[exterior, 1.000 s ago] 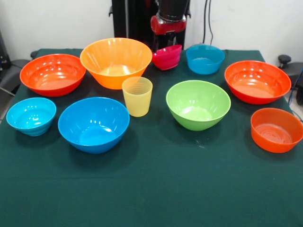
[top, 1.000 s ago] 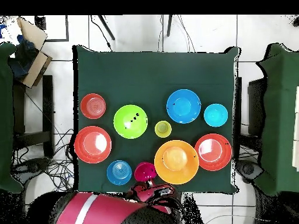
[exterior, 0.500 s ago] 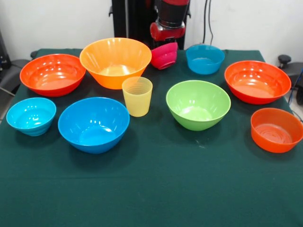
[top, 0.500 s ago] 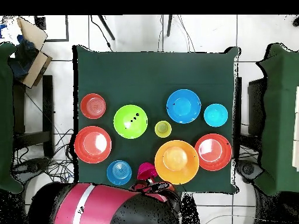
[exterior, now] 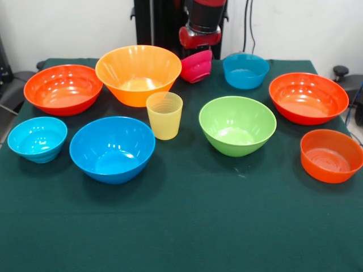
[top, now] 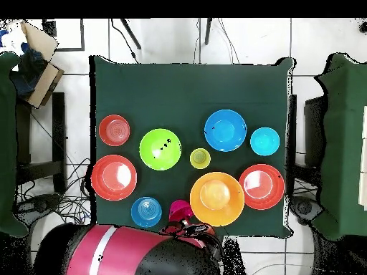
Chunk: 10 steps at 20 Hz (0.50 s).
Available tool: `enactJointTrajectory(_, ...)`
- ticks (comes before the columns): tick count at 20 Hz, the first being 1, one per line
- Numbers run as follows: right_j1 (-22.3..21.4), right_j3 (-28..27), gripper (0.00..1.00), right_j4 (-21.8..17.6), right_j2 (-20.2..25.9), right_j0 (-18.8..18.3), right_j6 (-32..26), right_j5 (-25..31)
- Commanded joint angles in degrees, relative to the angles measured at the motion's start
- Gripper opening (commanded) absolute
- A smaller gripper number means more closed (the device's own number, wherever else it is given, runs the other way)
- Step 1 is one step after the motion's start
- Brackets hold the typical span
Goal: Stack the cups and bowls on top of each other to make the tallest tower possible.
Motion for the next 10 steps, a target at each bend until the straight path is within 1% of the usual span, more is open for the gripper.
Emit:
enactJointTrajectory(1,-4.0,-3.3,1.00,-0.4,3.6,-0.1,7.9,-1.2)
enactJointTrajectory(5,-11.4,2.2,1.00,-1.5,4.0,-1.5,7.8,2.4)
enactJointTrajectory(6,-13.9,3.7,1.00,-1.8,4.4,-2.1,7.6,3.6)
enactJointTrajectory(8,-16.2,5.2,1.00,-2.5,5.8,-3.3,7.5,4.0)
enactJointTrajectory(10,-17.0,5.9,1.00,-3.0,7.7,-4.5,7.9,2.8)
